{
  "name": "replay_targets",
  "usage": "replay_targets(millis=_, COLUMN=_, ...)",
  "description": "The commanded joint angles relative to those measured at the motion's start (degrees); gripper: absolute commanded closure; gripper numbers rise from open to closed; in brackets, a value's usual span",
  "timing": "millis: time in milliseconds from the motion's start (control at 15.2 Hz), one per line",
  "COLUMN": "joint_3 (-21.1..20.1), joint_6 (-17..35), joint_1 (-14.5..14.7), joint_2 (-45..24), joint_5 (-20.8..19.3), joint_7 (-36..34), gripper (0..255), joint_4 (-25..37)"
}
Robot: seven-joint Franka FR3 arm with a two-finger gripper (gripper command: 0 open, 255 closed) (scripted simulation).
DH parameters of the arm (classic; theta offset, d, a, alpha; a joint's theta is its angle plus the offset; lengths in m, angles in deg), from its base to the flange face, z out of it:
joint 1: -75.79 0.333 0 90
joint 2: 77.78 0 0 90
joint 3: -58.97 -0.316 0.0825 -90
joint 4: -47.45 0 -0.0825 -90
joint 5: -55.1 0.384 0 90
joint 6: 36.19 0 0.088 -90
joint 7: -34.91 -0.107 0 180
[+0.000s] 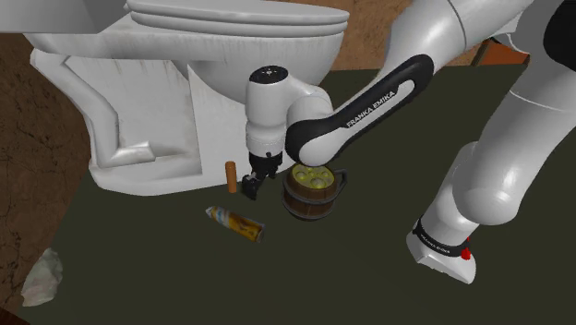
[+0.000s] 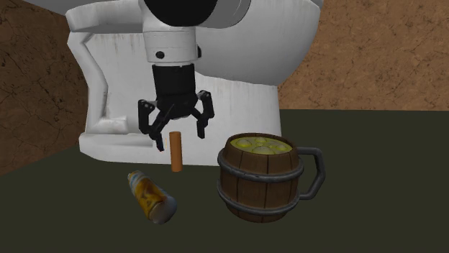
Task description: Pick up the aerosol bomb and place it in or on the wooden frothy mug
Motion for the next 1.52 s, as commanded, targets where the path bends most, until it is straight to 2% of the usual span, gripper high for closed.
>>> replay_targets(millis=0, joint_3=-0.8, joint_6=1.1, joint_1=0.7, joint_2=-5.0, joint_5=-4.1, joint_7=-4.6, gripper=0, joint_4=2.6)
replay_targets(millis=264, joint_3=-0.2, joint_6=1.7, joint_1=3.9, joint_2=-14.7, joint_5=-11.6, joint_7=-12.5, gripper=0, joint_4=8.7)
replay_targets(millis=462, joint_3=1.2, joint_6=1.4, joint_1=6.9, joint_2=-21.3, joint_5=-15.8, joint_7=-16.9, gripper=0, joint_4=13.8)
replay_targets(millis=990, joint_3=3.6, joint_6=5.2, joint_1=8.1, joint_2=-25.9, joint_5=-19.5, joint_7=-19.3, gripper=0, joint_4=14.1)
replay_targets(millis=1452, joint_3=3.6, joint_6=5.3, joint_1=8.1, joint_2=-25.9, joint_5=-19.5, joint_7=-19.3, gripper=0, joint_4=14.1)
